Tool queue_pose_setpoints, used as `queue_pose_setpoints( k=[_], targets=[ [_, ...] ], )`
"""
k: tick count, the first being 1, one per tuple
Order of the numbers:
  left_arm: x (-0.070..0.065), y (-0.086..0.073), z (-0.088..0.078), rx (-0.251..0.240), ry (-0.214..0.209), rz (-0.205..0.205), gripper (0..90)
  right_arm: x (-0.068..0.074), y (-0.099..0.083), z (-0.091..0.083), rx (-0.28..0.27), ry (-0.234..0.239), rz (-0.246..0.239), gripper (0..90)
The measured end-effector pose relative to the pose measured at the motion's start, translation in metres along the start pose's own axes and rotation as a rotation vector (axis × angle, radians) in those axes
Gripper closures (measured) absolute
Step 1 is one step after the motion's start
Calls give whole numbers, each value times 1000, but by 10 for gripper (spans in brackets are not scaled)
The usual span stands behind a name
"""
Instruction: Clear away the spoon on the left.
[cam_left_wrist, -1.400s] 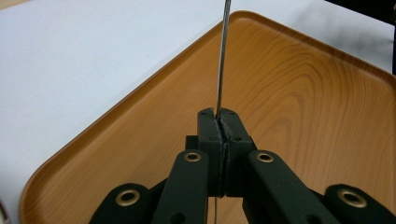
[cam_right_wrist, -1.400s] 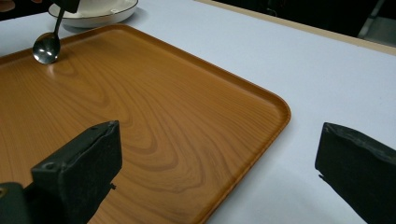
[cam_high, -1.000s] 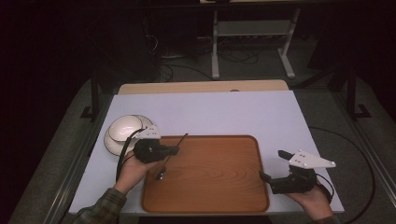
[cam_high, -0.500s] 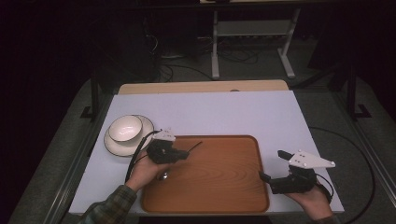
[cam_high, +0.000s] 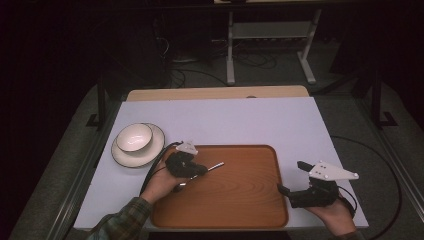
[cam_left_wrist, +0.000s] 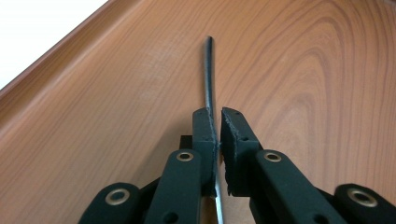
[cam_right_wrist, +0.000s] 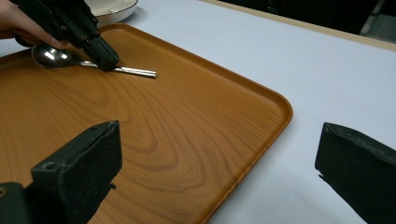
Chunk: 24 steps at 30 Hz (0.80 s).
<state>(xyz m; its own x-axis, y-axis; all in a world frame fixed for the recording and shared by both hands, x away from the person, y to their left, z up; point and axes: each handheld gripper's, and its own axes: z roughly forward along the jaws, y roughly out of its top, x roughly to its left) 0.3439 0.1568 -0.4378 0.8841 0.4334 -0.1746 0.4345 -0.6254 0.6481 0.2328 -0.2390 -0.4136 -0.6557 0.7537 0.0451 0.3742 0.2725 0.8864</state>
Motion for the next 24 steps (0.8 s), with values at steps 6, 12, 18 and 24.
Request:
queue_pose_setpoints(
  k=[6, 12, 18, 24],
  targets=[
    [0, 0, 0, -3, 4, 2, 785, 0, 0, 0, -1, 0, 1, 1],
    [-2, 0, -4, -16, 24, 6, 570, 0, 0, -1, 0, 5, -2, 1],
    [-2, -2, -18, -81, 35, -5, 388, 0, 0, -1, -4, 5, -3, 1],
    [-6, -9, -38, -142, 65, 7, 224, 1, 0, -3, -10, 2, -2, 1]
  ],
)
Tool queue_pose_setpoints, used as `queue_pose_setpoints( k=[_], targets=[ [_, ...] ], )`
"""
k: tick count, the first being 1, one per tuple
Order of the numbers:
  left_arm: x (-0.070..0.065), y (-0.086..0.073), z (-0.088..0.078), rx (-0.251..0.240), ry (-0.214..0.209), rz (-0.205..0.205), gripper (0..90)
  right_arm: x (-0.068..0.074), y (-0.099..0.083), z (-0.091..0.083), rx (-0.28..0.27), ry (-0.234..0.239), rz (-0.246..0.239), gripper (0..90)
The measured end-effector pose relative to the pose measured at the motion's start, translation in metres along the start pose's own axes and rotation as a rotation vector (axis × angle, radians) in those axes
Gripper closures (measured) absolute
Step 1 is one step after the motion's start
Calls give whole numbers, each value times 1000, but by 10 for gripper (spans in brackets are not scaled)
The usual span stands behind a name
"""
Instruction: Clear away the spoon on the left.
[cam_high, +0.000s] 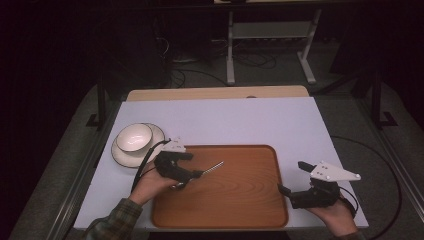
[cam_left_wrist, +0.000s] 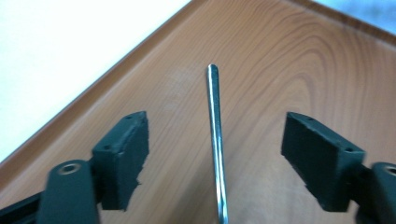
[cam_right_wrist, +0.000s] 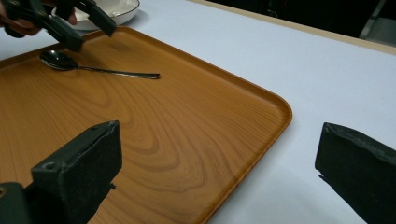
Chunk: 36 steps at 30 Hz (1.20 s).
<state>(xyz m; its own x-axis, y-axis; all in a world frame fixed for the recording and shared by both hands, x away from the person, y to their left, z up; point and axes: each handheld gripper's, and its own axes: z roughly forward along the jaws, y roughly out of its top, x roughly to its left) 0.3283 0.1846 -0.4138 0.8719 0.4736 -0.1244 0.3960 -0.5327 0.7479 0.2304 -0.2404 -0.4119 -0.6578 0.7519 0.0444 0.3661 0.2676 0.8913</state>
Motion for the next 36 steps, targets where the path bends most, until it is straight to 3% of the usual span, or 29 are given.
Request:
queue_pose_setpoints(
  k=[4, 9, 10, 19, 28, 36],
  targets=[
    [-5, -5, -20, -41, 24, 15, 166, 0, 0, -1, -6, -2, 3, 1],
    [-6, -15, -41, -98, 57, 5, 160, -1, 1, -3, -13, -1, 3, 1],
    [-7, -21, -50, -116, 79, 9, 159, -1, 1, -4, -15, -1, 2, 0],
    [-9, -43, -76, -174, 129, -11, 159, 0, 3, -7, -27, 0, 2, 1],
    [-11, -70, -92, -178, 162, -36, 159, 0, 3, -7, -28, 3, 5, 0],
    [-7, -87, -98, -152, 186, -52, 159, 0, 3, -5, -22, 11, 4, 0]
  ],
)
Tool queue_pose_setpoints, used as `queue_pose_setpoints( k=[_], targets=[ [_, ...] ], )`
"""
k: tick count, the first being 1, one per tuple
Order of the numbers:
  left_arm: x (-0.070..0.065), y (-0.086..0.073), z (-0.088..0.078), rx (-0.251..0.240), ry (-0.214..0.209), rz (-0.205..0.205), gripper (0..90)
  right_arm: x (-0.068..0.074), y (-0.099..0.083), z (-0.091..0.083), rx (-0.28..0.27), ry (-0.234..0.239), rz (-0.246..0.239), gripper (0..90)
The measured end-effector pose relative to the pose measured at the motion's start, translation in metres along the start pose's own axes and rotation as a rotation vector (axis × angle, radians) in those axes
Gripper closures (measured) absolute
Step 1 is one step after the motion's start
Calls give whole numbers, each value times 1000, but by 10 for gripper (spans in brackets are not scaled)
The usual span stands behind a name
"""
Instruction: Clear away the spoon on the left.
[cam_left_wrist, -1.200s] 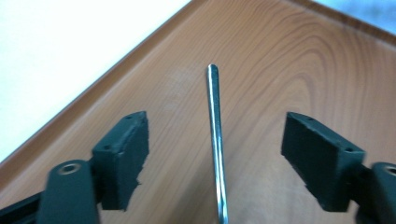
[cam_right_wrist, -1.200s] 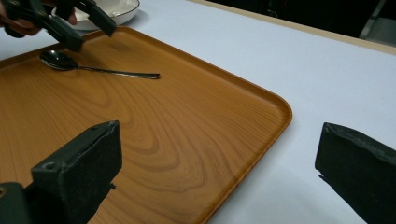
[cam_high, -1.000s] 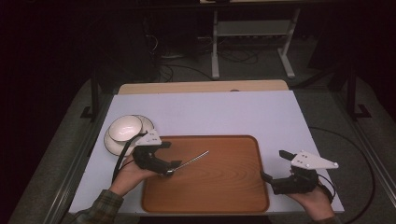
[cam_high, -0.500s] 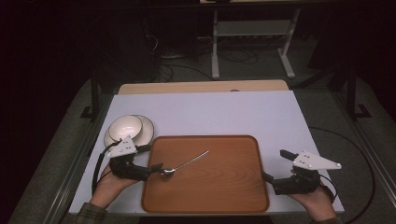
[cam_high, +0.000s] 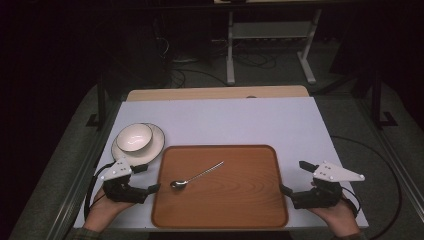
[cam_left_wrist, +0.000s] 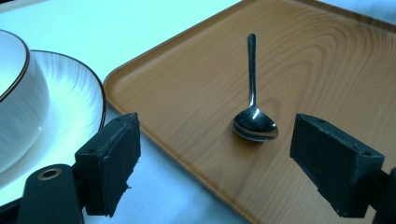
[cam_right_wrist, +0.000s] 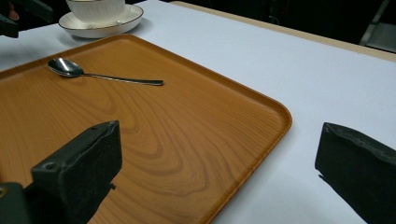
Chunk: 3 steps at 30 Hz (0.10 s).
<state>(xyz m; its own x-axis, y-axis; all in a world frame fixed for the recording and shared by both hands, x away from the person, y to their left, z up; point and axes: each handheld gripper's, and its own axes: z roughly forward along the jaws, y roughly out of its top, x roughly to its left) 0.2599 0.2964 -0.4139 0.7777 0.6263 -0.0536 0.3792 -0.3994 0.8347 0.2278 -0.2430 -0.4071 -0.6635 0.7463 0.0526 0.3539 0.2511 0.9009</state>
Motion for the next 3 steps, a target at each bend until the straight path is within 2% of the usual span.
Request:
queue_pose_setpoints(
  k=[3],
  targets=[
    [1, 0, 0, -10, -1, -2, 160, 0, 0, 0, 1, 2, -1, 0]
  ],
)
